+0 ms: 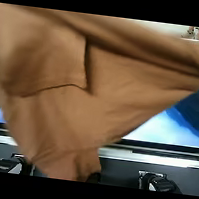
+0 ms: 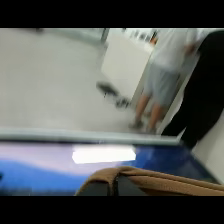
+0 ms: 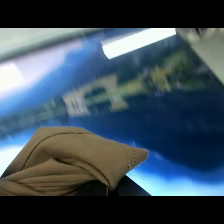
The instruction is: Fold the shirts.
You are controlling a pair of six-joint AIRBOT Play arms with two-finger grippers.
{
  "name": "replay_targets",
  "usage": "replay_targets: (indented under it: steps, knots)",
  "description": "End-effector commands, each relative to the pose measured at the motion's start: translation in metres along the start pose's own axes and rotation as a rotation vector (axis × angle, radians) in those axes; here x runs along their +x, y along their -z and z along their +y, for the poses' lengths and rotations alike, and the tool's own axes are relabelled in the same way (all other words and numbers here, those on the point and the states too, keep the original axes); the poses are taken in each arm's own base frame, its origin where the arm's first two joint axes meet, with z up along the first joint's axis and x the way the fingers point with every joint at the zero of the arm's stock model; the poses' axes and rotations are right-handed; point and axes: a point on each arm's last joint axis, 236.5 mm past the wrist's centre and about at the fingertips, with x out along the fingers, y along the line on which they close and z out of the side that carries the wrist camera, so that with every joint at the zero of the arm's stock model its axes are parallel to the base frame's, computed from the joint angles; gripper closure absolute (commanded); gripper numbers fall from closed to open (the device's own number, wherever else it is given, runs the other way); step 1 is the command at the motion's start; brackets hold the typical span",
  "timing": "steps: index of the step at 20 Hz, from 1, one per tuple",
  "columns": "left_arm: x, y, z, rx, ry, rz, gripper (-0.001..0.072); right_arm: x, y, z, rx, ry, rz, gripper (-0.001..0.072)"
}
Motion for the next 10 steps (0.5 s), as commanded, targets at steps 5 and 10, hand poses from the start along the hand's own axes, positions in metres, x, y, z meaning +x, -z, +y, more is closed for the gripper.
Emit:
replay_targets:
  steps: [5,10]
  knots:
    - [0.140,0.202,0.111,-0.088,-0.131,0.383,0.0679,0.191,0.126,0.064,-0.305,0.113,0.565,0.0661]
    - [0.203,0.274,0.170,-0.149,-0.222,0.457,0.0678,0.357,0.159,0.145,-0.236,0.037,0.493,0.0660]
